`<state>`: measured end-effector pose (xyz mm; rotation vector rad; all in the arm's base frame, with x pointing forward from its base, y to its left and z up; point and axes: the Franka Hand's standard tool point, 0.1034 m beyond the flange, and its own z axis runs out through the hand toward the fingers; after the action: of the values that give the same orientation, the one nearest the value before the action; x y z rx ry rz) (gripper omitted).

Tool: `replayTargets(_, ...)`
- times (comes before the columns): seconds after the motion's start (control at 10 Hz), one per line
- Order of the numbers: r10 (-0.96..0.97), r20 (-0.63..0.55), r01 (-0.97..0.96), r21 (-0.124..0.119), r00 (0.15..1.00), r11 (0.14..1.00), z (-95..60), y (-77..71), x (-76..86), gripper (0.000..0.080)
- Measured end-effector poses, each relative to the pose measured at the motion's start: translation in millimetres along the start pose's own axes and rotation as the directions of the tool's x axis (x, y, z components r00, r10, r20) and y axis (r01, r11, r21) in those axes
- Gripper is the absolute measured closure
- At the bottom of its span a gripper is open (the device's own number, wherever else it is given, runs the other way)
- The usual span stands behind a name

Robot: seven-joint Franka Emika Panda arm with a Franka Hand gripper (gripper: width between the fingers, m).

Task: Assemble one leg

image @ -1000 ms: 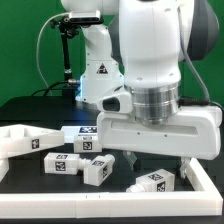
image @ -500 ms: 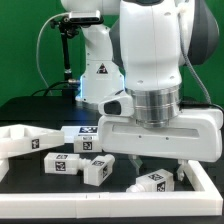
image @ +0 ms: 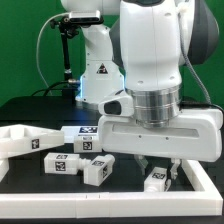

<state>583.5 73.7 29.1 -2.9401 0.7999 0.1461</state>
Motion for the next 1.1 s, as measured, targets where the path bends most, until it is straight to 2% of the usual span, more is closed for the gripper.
replayTargets(0.1,0.037,0.028,-0.037,-0.018,0.999,0.999,-7.0,11.9,-21.7,0.0519)
replayTargets(0.2,0.054,0.035,-0.053,-0.029,0.998,0.998,-10.9,14.3,-38.2,0.0519)
replayTargets(0.3,0.092,0.030,-0.091,-0.032,0.995,0.995,-14.5,8.0,-49.6,0.0519)
replayTargets(0.4,0.081,0.003,-0.081,-0.013,0.997,0.997,-18.9,-2.8,-48.6,0.0519)
replayTargets(0.8,0.059,0.008,-0.059,-0.017,0.998,0.998,-17.3,-0.8,-53.5,0.0518)
replayTargets(0.9,0.054,0.014,-0.053,-0.027,0.998,0.998,-20.8,8.7,-69.8,0.0518)
replayTargets(1.0,0.042,0.015,-0.042,-0.037,0.999,0.998,-22.2,20.1,-93.5,0.0518)
replayTargets(1.1,-0.017,-0.004,0.017,-0.056,1.000,0.998,-18.9,16.4,-120.5,0.0518)
